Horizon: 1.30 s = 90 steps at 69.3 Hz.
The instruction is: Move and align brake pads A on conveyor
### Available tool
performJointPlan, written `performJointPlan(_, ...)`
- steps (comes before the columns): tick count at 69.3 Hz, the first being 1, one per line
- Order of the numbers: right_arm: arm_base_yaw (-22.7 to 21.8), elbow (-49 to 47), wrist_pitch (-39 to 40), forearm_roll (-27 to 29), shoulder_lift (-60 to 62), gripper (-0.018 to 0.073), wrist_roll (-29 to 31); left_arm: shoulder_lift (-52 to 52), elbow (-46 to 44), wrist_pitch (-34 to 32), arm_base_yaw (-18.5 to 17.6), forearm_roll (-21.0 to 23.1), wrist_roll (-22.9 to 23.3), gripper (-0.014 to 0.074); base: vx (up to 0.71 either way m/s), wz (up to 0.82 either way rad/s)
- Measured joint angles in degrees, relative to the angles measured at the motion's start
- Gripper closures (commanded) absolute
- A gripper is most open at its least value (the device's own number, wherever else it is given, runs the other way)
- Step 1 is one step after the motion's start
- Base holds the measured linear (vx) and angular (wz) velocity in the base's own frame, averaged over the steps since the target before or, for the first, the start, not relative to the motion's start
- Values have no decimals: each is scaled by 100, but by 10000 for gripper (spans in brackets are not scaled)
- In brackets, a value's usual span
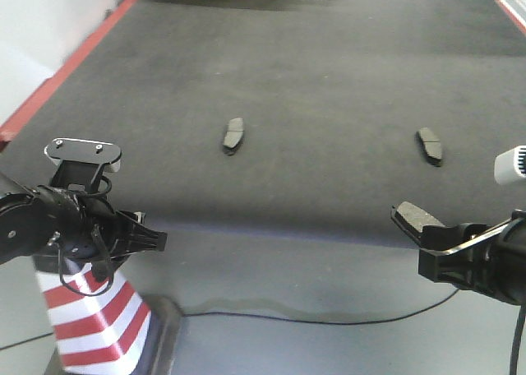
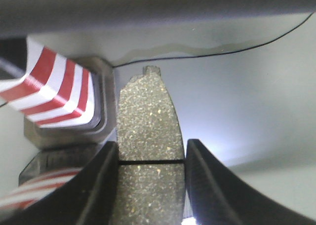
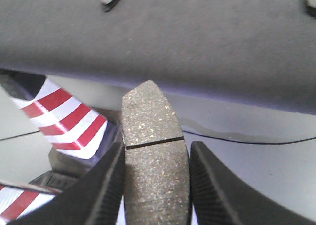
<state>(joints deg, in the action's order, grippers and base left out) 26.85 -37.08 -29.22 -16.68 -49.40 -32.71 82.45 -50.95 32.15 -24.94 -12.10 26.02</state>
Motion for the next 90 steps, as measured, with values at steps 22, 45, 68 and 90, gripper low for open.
performJointPlan(22, 0, 0, 0, 0, 0, 492, 0, 0, 0, 0, 0, 0, 0, 577, 20, -16)
performJointPlan(45, 0, 0, 0, 0, 0, 492, 0, 0, 0, 0, 0, 0, 0, 577, 25, -13)
performJointPlan(68, 0, 0, 0, 0, 0, 492, 0, 0, 0, 0, 0, 0, 0, 577, 26, -8)
performJointPlan(90, 0, 0, 0, 0, 0, 492, 0, 0, 0, 0, 0, 0, 0, 577, 24, -1)
